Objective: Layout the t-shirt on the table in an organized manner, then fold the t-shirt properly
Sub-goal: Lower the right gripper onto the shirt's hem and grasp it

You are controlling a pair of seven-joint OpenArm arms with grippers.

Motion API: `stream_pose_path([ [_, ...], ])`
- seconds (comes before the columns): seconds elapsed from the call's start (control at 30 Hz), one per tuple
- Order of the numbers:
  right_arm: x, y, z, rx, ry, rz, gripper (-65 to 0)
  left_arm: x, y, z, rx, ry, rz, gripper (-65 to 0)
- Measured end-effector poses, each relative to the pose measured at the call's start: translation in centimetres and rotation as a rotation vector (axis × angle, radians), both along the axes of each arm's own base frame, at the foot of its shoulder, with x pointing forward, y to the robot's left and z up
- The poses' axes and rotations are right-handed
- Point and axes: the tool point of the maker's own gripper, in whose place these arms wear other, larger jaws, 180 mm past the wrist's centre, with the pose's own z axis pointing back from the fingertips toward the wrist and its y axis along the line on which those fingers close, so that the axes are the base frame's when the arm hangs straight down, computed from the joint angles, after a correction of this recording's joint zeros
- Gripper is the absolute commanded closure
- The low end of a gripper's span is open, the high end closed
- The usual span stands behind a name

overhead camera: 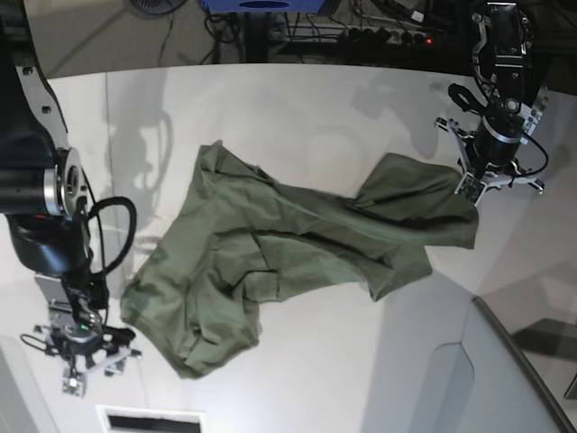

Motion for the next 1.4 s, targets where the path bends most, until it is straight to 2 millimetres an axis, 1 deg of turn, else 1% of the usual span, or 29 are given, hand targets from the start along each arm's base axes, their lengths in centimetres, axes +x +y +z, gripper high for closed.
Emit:
stream_pose_path([
  [0.03, -0.7, 0.4, -1.3, 0.017, 0.073, 0.038, -32.6, 0.0, -0.2, -0.1, -0.008, 0.0, 0.002, 0.0],
  [0.07, -1.5, 1.6, -2.5, 0.035, 0.138, 0.099, -27.9, -0.1, -0.4, -0.2, -0.014, 0.002, 0.002, 0.0],
  [0.1, -2.5, 3.4, -3.7, 0.065, 0.203, 0.193, -21.0, -0.1, -0.7, -0.3, -0.017, 0.005, -0.005, 0.0],
  [0.13, -3.6, 5.8, -4.4, 0.103, 0.232, 0.306, -13.7, -0.1, -1.3, -0.5, -0.02, 0.009, -0.018, 0.0],
  [0.17, -4.9, 8.2, -4.7, 0.138, 0.245, 0.414, -8.0, 0.0, -1.8, -0.7, -0.019, 0.014, -0.036, 0.0],
  [0.2, -6.6, 10.2, -5.0, 0.172, 0.259, 0.504, -5.6, -0.1, -2.5, -1.0, -0.023, 0.021, -0.055, 0.0],
  [0.23, -7.8, 11.5, -5.0, 0.195, 0.262, 0.555, -5.1, 0.0, -3.4, -1.2, -0.037, 0.025, -0.072, 0.0],
  [0.27, -9.2, 12.2, -5.3, 0.2, 0.284, 0.57, -5.0, 0.0, -4.0, -1.3, -0.045, 0.027, -0.08, 0.0],
  [0.3, -9.7, 12.5, -5.3, 0.213, 0.285, 0.563, -5.0, 0.0, -4.5, -1.5, -0.055, 0.03, -0.088, 0.0],
  [0.37, -9.7, 12.2, -5.0, 0.227, 0.286, 0.544, -4.8, 0.1, -5.3, -2.0, -0.075, 0.034, -0.088, 0.0],
  [0.43, -8.7, 11.6, -4.5, 0.243, 0.26, 0.514, -4.8, 0.0, -6.0, -3.4, -0.087, 0.065, -0.096, 0.0],
  [0.47, -8.5, 11.4, -4.7, 0.25, 0.263, 0.507, -4.8, 0.0, -5.9, -4.0, -0.091, 0.07, -0.084, 0.0],
  [0.6, -10.0, 11.2, -7.7, 0.291, 0.339, 0.487, -4.8, -1.0, -4.1, -6.9, -0.082, 0.142, -0.025, 0.0],
  [0.7, -10.9, 10.0, -9.5, 0.312, 0.37, 0.452, -4.8, -2.2, -2.3, -8.7, -0.064, 0.207, -0.004, 0.0],
  [0.77, -10.9, 8.8, -10.0, 0.314, 0.386, 0.42, -4.8, -2.5, -1.2, -9.0, -0.041, 0.224, 0.004, 0.0],
  [0.87, -10.5, 6.3, -10.2, 0.281, 0.383, 0.327, -4.8, -2.5, -0.9, -8.9, -0.034, 0.222, 0.002, 0.0],
  [0.97, -10.9, 5.1, -10.9, 0.257, 0.399, 0.248, -4.8, -2.4, -0.8, -8.8, -0.035, 0.22, 0.0, 0.0],
  [1.03, -11.4, 4.5, -11.3, 0.258, 0.385, 0.222, -4.8, -2.4, -0.3, -8.6, -0.027, 0.22, -0.003, 0.0],
  [1.1, -11.9, 4.0, -11.4, 0.248, 0.375, 0.216, -4.8, -2.1, 0.0, -7.6, -0.007, 0.2, -0.008, 0.0],
  [1.17, -12.4, 3.9, -11.3, 0.222, 0.371, 0.224, -3.8, -1.1, -1.0, -5.7, -0.007, 0.143, -0.033, 0.0],
  [1.2, -12.7, 3.8, -11.0, 0.202, 0.361, 0.231, -3.6, -0.5, -1.9, -4.8, -0.026, 0.107, -0.048, 0.0],
  [1.27, -13.2, 4.0, -10.2, 0.171, 0.326, 0.25, -3.5, 0.5, -3.2, -3.5, -0.095, 0.053, -0.05, 0.0],
  [1.3, -13.2, 4.3, -9.5, 0.167, 0.302, 0.263, -3.5, 1.1, -3.6, -3.1, -0.119, 0.037, -0.051, 0.0],
  [1.37, -12.6, 5.1, -8.3, 0.156, 0.288, 0.279, -3.6, 2.4, -3.2, -2.5, -0.12, 0.017, -0.036, 0.0],
  [1.4, -12.0, 5.8, -7.7, 0.163, 0.295, 0.297, -3.6, 3.3, -2.8, -2.4, -0.121, 0.005, -0.025, 0.0],
])
